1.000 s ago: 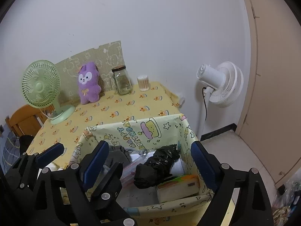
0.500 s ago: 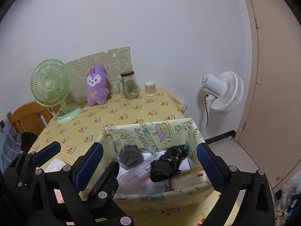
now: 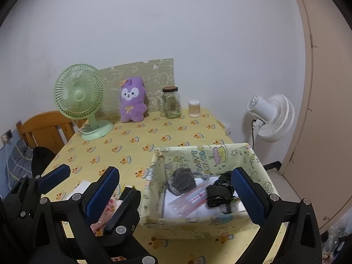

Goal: Organize soft objects
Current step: 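Withdraw both open tools from the box back over the table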

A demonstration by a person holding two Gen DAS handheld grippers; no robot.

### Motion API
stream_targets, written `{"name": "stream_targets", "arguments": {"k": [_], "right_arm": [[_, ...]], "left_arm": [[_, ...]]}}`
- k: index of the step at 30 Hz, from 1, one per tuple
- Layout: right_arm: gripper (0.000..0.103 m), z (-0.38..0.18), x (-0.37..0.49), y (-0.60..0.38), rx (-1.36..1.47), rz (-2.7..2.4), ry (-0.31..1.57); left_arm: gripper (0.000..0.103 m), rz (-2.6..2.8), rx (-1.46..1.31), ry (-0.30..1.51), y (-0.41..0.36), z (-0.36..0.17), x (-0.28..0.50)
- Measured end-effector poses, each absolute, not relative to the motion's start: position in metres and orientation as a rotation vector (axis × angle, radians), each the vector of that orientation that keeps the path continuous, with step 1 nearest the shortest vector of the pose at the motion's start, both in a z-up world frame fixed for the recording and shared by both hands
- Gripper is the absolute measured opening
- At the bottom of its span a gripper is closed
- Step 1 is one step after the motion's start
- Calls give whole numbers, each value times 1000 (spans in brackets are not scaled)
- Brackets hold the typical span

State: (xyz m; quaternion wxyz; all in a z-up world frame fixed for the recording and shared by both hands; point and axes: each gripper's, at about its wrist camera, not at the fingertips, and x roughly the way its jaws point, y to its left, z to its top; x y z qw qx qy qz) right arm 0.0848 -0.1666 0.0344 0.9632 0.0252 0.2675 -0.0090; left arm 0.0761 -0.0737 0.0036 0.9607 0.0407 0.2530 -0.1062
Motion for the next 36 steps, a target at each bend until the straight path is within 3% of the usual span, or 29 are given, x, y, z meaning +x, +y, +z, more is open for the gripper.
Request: {"name": "stream_targets", "arguments": {"k": [36], "right_arm": [[103, 20, 72, -79, -1, 52, 532]], "left_arm": [[102, -95, 51, 525, 12, -16, 58]]}}
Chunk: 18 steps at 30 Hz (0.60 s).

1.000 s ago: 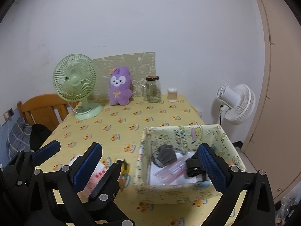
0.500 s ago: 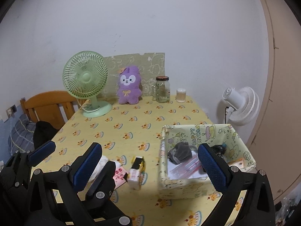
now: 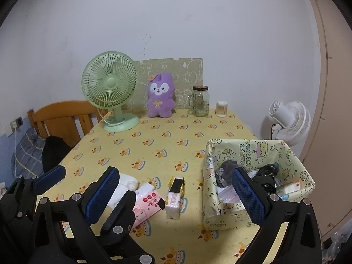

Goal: Organize soft objects
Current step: 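Withdraw both open tools from the box back over the table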

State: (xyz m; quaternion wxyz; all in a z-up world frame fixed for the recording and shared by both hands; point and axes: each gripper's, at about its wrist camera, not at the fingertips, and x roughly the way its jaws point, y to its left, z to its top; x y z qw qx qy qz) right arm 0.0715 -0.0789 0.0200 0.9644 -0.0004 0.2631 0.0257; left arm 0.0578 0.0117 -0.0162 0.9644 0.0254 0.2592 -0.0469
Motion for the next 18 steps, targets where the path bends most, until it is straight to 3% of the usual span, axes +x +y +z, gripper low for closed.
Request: {"name": "stream_targets", "arguments": {"k": [8, 18], "right_arm": [[102, 4, 74, -71, 8, 53, 530], [90, -26, 92, -61, 4, 69, 616]], "left_arm": [[102, -102, 51, 545, 19, -33, 61], [100, -84, 60, 608, 27, -58, 76]]}}
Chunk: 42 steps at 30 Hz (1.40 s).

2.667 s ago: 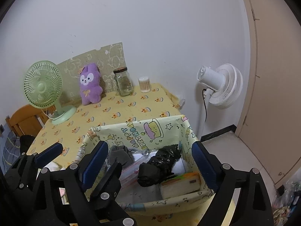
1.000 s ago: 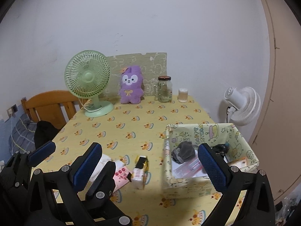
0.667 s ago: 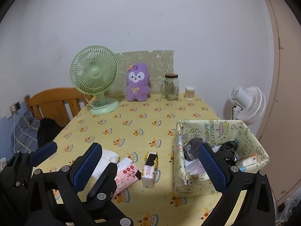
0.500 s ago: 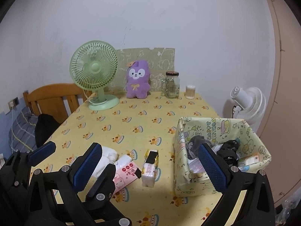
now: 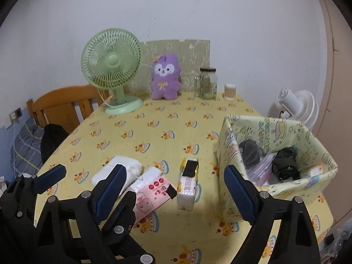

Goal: Organize soft objects
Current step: 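Withdraw both open tools from the box back over the table, then grip the white cloth bundle with the left tool while the right grips the tissue pack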

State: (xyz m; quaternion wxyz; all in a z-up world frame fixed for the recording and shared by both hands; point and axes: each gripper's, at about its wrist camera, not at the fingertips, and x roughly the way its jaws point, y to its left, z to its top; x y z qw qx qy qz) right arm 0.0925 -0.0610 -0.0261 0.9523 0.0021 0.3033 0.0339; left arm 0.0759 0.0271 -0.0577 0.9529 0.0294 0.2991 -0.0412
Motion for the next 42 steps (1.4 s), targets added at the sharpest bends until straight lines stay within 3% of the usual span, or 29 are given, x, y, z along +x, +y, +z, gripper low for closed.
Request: {"name": "stream_targets", "arguments": {"k": [10, 14, 19, 28, 42], "right_arm": [[75, -59, 111, -61, 9, 30, 697], [64, -72, 120, -62, -6, 14, 741], [61, -82, 127, -63, 7, 11, 772], [26, -92, 138, -58, -36, 29, 809], [24, -78, 154, -48, -20, 88, 765]], "left_arm": [[97, -81, 54, 684, 29, -87, 93], [96, -70, 56, 709, 29, -96, 99], [96, -72, 53, 736, 29, -105, 105], [96, -55, 64, 765, 31, -114, 115], [96, -32, 67, 743, 44, -103, 138]]}}
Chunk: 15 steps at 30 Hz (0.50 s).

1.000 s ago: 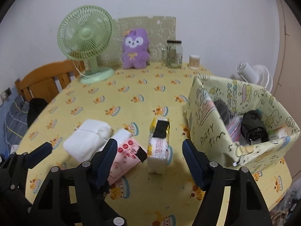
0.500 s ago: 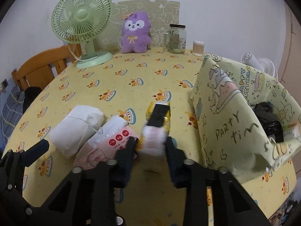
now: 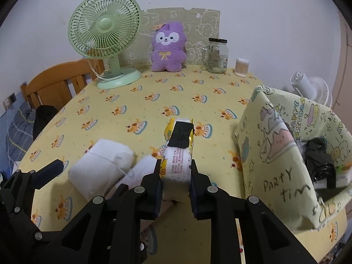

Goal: Organize soft objects
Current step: 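Grip the white cloth bundle with the left tool while the right grips the tissue pack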

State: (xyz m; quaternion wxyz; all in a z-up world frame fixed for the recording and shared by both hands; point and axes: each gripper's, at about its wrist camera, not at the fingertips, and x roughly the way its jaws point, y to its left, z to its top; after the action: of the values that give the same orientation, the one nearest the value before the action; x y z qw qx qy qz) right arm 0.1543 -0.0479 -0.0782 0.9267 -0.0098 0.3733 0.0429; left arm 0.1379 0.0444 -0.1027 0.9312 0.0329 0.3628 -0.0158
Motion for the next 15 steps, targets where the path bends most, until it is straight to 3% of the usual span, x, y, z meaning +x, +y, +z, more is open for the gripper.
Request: {"name": "stream_targets", "arguments": {"k": [11, 15], "right_arm": [[24, -79, 175, -39, -3, 135, 765], [24, -82, 179, -37, 5, 145, 773]], "left_arm": [[95, -63, 76, 802, 48, -108, 164], [89, -90, 35, 843, 53, -114, 169]]}}
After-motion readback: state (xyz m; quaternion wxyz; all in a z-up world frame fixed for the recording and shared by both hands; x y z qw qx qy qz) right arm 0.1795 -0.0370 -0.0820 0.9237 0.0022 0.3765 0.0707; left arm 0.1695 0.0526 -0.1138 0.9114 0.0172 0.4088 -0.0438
